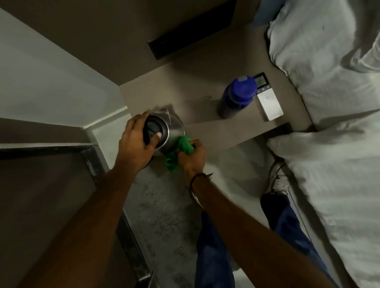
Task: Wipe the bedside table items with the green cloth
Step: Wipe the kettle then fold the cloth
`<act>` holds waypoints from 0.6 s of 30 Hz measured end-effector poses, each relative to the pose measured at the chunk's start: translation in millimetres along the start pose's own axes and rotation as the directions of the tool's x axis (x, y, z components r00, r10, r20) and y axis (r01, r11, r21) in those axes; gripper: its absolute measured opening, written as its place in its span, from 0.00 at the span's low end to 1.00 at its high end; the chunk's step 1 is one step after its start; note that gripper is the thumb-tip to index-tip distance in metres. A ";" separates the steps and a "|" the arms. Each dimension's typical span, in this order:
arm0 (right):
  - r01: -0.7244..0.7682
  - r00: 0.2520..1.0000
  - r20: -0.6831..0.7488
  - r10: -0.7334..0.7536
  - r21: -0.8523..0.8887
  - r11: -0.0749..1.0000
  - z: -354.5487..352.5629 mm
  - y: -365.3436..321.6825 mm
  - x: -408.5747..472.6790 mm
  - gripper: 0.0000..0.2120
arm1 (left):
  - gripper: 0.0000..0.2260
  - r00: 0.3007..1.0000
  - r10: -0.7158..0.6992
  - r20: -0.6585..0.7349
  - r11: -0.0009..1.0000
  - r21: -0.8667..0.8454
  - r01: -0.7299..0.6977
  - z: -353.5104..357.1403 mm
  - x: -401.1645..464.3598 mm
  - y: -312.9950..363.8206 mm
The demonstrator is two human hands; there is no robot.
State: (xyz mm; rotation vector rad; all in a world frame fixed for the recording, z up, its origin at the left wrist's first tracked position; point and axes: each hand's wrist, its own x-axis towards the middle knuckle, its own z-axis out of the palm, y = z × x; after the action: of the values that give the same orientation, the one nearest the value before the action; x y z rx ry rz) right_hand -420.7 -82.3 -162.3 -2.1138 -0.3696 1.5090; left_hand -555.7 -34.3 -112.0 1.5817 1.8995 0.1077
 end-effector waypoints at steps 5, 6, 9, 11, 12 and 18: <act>0.131 0.990 0.069 -0.127 -0.057 0.990 9.0 12.4 -34.9 0.14 | 0.30 1.000 0.020 -0.024 0.999 0.031 -0.019 3.6 -3.7 1.2; 0.061 0.997 0.048 -0.060 -0.024 0.998 6.8 9.0 -26.4 0.13 | 0.30 0.999 0.017 -0.029 0.999 0.039 -0.016 4.1 -3.3 1.4; 0.008 1.000 -0.026 -0.007 0.020 1.000 5.6 0.9 -15.7 0.13 | 0.30 0.999 -0.012 -0.037 0.999 0.049 0.014 7.4 -2.5 3.8; 0.151 0.988 -0.018 -0.152 -0.038 0.988 10.6 4.1 -28.1 0.15 | 0.30 0.999 -0.030 -0.040 0.998 0.049 0.032 10.2 -3.6 5.4; 0.199 0.980 0.017 -0.198 -0.059 0.978 11.6 7.5 -33.6 0.16 | 0.30 0.999 -0.035 -0.040 0.998 0.049 0.037 11.1 -4.1 5.8; 0.025 0.999 0.037 -0.025 -0.009 1.000 -4.3 -5.6 -3.3 0.14 | 0.30 0.998 -0.042 -0.040 0.997 0.065 0.045 12.4 -2.7 6.0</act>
State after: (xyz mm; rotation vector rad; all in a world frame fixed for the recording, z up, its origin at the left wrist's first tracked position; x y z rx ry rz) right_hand -417.4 -80.4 -155.5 -2.0829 -0.4158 1.5369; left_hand -543.9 -39.3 -117.8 1.5909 1.9844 0.0581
